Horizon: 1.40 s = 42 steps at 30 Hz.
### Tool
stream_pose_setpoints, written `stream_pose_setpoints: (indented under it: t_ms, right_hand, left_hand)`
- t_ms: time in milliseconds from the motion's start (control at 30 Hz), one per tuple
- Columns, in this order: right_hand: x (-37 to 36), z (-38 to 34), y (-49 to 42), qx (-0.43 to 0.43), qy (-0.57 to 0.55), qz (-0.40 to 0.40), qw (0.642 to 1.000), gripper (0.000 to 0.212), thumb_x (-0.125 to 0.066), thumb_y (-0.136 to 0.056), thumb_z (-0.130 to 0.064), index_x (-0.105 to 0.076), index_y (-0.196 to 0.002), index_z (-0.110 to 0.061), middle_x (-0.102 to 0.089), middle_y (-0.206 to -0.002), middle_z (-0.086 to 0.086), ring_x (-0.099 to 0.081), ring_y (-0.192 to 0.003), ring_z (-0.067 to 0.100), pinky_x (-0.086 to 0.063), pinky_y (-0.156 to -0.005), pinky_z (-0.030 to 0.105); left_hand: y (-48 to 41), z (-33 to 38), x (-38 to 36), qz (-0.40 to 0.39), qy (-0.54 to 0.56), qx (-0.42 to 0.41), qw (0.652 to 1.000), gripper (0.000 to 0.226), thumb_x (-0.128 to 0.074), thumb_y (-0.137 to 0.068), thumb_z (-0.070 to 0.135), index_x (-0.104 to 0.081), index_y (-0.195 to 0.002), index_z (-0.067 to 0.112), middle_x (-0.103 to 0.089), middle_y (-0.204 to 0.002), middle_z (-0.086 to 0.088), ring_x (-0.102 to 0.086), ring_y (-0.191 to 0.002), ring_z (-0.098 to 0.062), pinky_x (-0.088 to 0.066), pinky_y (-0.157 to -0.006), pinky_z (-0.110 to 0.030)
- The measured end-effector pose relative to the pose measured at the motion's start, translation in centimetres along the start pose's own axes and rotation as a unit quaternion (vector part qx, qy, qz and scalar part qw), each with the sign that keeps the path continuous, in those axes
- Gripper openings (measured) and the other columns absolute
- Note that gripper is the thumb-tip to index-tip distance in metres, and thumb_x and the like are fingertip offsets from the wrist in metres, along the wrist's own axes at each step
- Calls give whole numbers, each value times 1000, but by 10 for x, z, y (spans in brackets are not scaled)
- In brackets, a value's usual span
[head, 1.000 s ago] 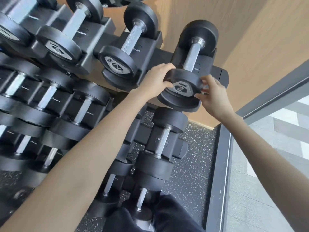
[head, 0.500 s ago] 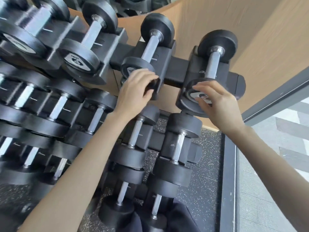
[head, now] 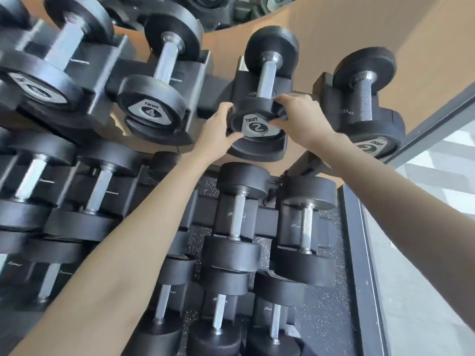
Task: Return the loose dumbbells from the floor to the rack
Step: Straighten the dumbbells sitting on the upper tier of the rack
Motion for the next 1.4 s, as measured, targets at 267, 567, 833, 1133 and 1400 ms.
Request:
stream_pose_setpoints:
  t_ms: [267,567,833,1133,1400]
  right_hand:
    - [-22,42,23,-123,-211,61,968,32,-66,-81,-12,-53,-110,-8,-62,-110,12,-62,-96,30,-48,-87,49]
    - [-33,28,16,-106,-197,65,973,28,-65,-81,-5,-50,-105,-5,-59,-108,12,-59,-96,34,-47,-85,48]
    - [-27,21,19,-91,-151,33,984,42,-63,-83,-12,-49,-122,-5,-58,-119,16,-56,-107,35,-45,-92,46]
    - [-27,-14,101,31,-118,-81,989,65,-64,-86,-21,-32,-142,-10,-41,-140,12,-51,-118,27,-41,-99,40]
    - [-18,-64,142,121,-116,-73,983,58,-62,-87,-27,-40,-138,-13,-49,-134,9,-48,-122,27,-40,-99,45]
  left_hand:
    - [-14,41,5,-32,-146,-116,982,35,-58,-93,13,-43,-124,8,-50,-114,-15,-54,-100,-40,-35,-79,-37]
    - [-10,34,18,-3,-165,-113,980,37,-58,-92,14,-46,-127,10,-51,-116,-14,-55,-103,-40,-36,-77,-38]
    - [-1,20,17,14,-62,-55,996,43,-58,-91,6,-45,-132,9,-54,-128,-12,-54,-114,-32,-41,-93,-42]
    - [128,-62,30,-46,-135,36,989,48,-54,-93,9,-43,-139,15,-47,-142,-4,-47,-128,-25,-40,-104,-45]
    - [202,-23,86,34,-276,-13,961,46,-55,-92,19,-45,-136,13,-51,-136,-7,-47,-124,-29,-41,-100,-46]
Point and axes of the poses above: each hand's wrist, its own y-axis away from the middle knuckle, its own x-axis out of the back of the hand, z = x × y, the point moved 7 cm from there along -y, towards the middle knuckle
